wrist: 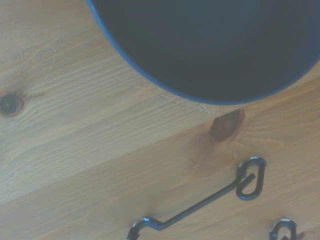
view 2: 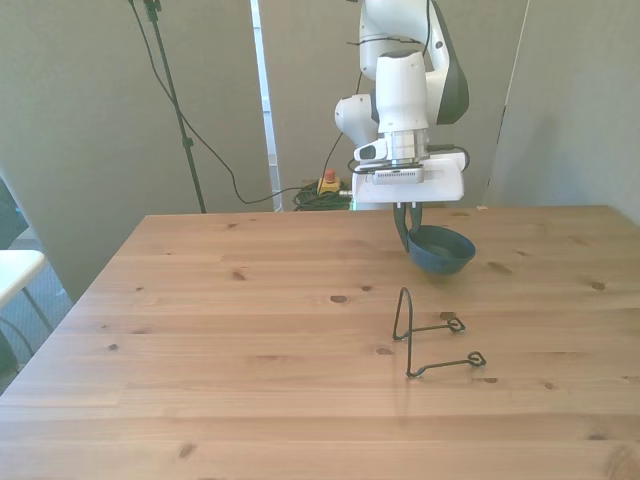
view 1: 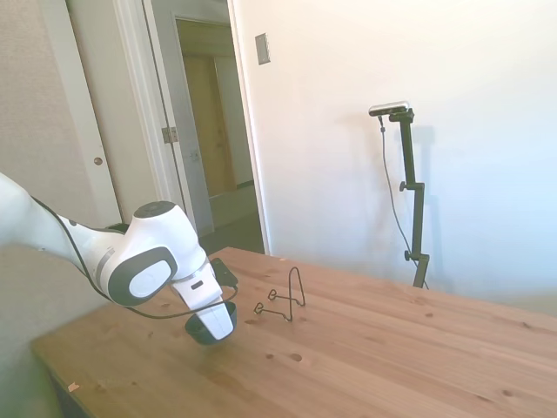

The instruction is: Unload the bowl

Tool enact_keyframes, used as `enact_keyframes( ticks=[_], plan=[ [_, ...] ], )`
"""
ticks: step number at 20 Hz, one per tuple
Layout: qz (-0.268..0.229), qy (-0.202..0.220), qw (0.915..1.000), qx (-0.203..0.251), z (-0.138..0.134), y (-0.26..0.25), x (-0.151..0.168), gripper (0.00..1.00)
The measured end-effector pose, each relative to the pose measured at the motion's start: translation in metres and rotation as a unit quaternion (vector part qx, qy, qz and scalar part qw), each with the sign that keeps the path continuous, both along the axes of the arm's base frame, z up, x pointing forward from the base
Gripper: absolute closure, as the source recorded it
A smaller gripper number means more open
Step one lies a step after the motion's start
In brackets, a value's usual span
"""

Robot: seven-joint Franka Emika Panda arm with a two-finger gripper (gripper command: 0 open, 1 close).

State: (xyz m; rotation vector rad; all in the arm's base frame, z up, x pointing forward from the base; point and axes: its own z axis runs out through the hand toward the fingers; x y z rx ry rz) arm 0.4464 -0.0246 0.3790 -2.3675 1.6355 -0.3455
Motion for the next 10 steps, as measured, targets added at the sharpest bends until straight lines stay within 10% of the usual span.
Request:
enact_keyframes(
  ticks=[6,7,10],
  plan=[
    [-0.003,0.004,0.9998,0.019,-0.021,-0.009,0.011,1.00],
    [0.000,0.005,0.9998,0.020,-0.023,-0.010,0.013,0.00],
    [0.003,0.005,0.9998,0.019,-0.025,-0.011,0.014,0.00]
  ],
)
